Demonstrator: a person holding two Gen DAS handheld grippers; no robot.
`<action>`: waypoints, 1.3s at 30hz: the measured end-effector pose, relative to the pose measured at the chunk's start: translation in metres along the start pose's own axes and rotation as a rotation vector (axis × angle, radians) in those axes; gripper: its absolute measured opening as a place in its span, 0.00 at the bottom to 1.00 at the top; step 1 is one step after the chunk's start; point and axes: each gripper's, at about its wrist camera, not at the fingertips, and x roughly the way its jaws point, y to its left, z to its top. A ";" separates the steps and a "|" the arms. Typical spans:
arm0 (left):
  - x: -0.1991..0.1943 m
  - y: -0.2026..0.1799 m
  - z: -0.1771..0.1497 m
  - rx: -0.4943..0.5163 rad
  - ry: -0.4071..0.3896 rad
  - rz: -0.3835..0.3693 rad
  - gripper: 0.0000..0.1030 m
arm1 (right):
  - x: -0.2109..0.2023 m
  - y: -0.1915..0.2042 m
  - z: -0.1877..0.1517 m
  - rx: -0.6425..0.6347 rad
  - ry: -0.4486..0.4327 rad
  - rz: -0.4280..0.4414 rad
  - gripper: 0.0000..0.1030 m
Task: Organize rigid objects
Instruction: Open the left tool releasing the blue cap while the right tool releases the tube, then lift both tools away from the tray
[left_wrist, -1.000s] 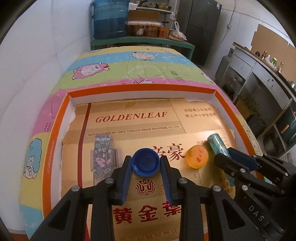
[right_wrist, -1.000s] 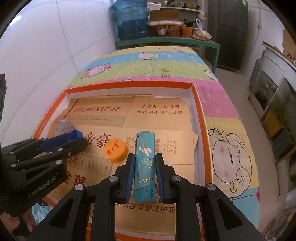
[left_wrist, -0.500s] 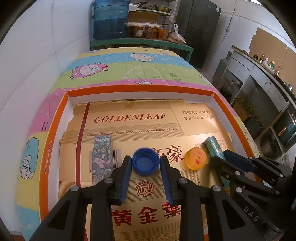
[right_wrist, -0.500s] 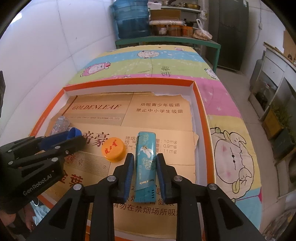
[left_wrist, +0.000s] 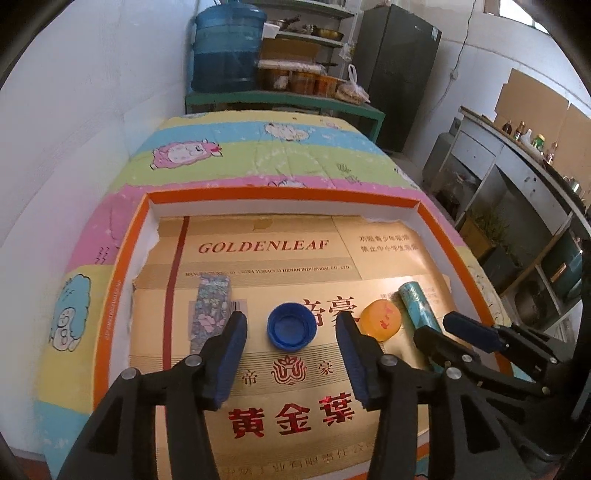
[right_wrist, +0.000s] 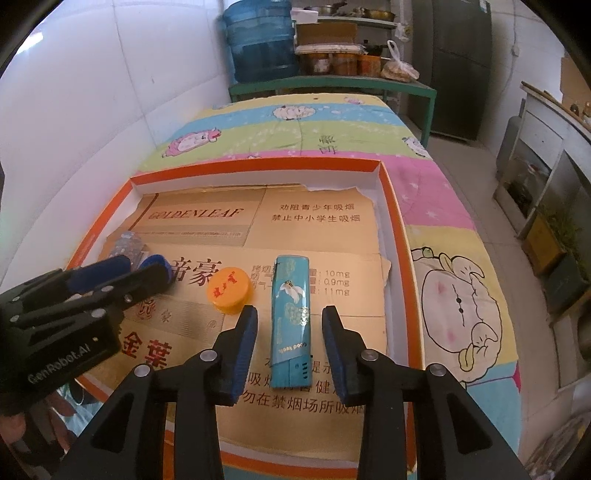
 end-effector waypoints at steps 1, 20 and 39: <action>-0.002 0.000 0.000 0.000 -0.004 -0.002 0.48 | -0.001 0.000 -0.001 0.001 -0.002 -0.001 0.36; -0.058 -0.003 -0.013 0.014 -0.067 -0.010 0.49 | -0.052 0.017 -0.014 -0.002 -0.060 -0.010 0.36; -0.096 0.005 -0.035 -0.002 -0.085 -0.009 0.49 | -0.087 0.035 -0.029 -0.008 -0.082 -0.026 0.36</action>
